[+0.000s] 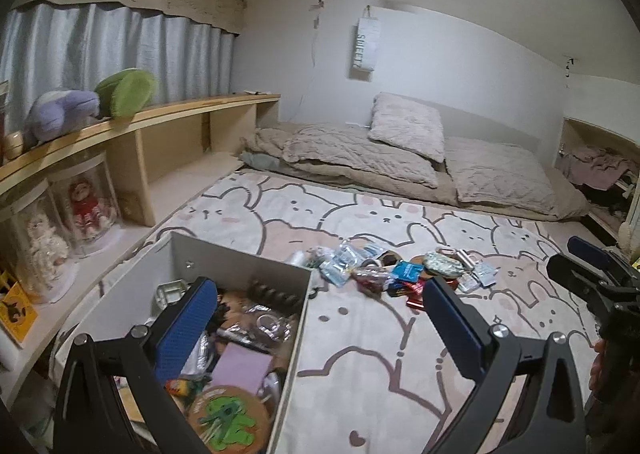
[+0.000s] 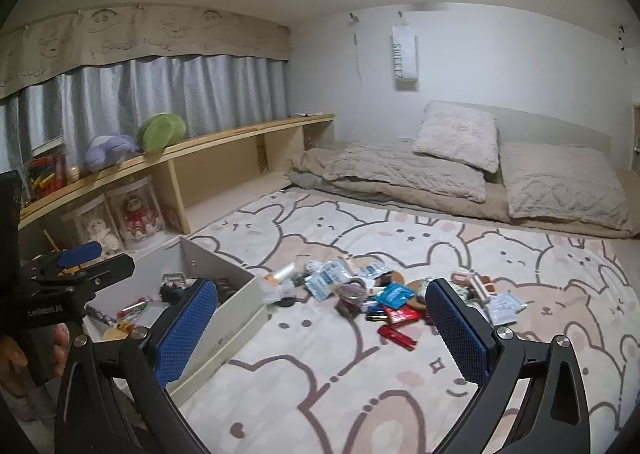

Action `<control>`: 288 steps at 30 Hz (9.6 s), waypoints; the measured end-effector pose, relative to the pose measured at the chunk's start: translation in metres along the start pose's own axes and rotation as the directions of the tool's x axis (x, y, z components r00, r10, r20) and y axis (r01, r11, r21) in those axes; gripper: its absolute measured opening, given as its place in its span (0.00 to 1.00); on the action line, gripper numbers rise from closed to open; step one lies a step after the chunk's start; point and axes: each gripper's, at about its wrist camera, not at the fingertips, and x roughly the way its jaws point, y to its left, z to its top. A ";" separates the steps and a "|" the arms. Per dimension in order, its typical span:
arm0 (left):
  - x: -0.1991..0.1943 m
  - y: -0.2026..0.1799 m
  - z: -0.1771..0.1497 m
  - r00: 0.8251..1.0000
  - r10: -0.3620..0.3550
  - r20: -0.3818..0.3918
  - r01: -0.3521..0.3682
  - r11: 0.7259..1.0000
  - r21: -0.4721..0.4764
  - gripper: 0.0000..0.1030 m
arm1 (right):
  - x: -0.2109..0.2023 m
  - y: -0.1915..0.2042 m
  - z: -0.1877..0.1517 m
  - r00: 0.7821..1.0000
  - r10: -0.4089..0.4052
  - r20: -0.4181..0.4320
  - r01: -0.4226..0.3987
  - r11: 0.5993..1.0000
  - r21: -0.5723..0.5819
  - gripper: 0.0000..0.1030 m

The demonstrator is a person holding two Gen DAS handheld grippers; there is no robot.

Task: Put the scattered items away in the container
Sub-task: 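Move both tools over the scattered pile on the sheet, then grasp the red lighter with the left tool while the right grasps the clear case, then lift the red lighter and clear case off the sheet with both tools, then carry the red lighter and clear case toward the white storage box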

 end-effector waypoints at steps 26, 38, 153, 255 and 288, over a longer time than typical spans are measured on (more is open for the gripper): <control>0.102 -0.070 -0.016 0.987 -0.143 -0.066 0.146 0.989 0.038 1.00 | 0.040 -0.099 -0.045 0.975 -0.204 -0.090 0.210 0.975 0.067 1.00; 0.166 -0.111 -0.054 0.969 -0.176 -0.174 0.193 0.977 0.086 1.00 | 0.077 -0.137 -0.093 0.949 -0.231 -0.214 0.259 0.959 0.112 1.00; 0.365 -0.203 -0.132 0.880 -0.180 -0.439 0.280 0.944 0.175 0.81 | 0.305 -0.257 -0.133 0.851 -0.208 -0.482 0.181 0.978 -0.102 0.87; 0.227 -0.172 -0.181 0.873 -0.157 -0.462 0.245 0.960 0.138 0.81 | 0.138 -0.144 -0.180 0.841 -0.225 -0.492 0.228 0.972 -0.055 0.75; 0.132 -0.137 -0.121 0.971 -0.147 -0.188 0.168 0.981 0.099 0.81 | 0.063 -0.090 -0.137 0.950 -0.263 -0.169 0.256 0.965 -0.064 0.75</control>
